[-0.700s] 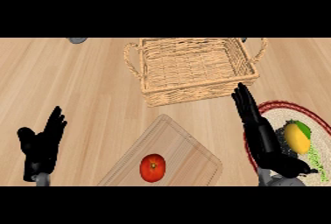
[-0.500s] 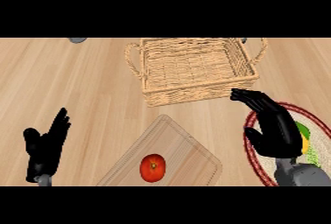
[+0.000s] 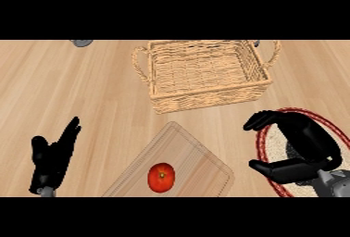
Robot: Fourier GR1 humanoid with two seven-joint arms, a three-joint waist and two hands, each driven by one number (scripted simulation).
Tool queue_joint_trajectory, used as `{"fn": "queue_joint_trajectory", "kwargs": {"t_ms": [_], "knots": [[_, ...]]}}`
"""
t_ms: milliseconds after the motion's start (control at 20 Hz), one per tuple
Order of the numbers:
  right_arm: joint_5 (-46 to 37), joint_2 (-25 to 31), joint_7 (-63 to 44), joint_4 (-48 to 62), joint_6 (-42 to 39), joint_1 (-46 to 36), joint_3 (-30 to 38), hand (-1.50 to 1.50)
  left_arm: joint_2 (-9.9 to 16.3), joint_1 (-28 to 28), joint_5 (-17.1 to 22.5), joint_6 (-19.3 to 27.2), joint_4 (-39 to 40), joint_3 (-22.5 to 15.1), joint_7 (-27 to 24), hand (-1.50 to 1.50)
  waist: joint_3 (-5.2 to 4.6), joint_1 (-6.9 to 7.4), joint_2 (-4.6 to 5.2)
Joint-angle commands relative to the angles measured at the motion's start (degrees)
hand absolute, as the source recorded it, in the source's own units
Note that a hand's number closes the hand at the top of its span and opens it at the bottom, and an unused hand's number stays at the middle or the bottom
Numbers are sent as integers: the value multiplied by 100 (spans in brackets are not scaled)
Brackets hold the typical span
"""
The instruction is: Pick the lemon from the placemat and place it in the basket
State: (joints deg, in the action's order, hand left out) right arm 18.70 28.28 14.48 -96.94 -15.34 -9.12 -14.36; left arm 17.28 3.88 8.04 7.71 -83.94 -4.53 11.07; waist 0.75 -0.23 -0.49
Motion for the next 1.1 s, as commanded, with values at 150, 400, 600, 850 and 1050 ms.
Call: {"fn": "queue_joint_trajectory", "kwargs": {"t_ms": [150,400,600,850,1050], "knots": [[-1551,1228,-774,-285,622,-280,462,-150,9,562,176,-289,349,-53,211,0,-104,-40,13],[-2067,2565,-1519,-553,346,-687,1147,-150,-129,558,127,-154,200,-103,292,0,-100,-100,4],[-1548,3670,-1867,-758,-713,-903,1707,-150,21,656,198,-292,76,-42,448,0,-95,-132,-11],[-1090,4660,-1847,-411,-2003,-944,2012,-150,-37,592,61,-294,283,-56,202,0,-91,-98,32],[-821,5421,-1656,21,-3047,-1025,2213,-150,-51,539,119,-297,143,-19,333,0,-85,-21,46]]}}
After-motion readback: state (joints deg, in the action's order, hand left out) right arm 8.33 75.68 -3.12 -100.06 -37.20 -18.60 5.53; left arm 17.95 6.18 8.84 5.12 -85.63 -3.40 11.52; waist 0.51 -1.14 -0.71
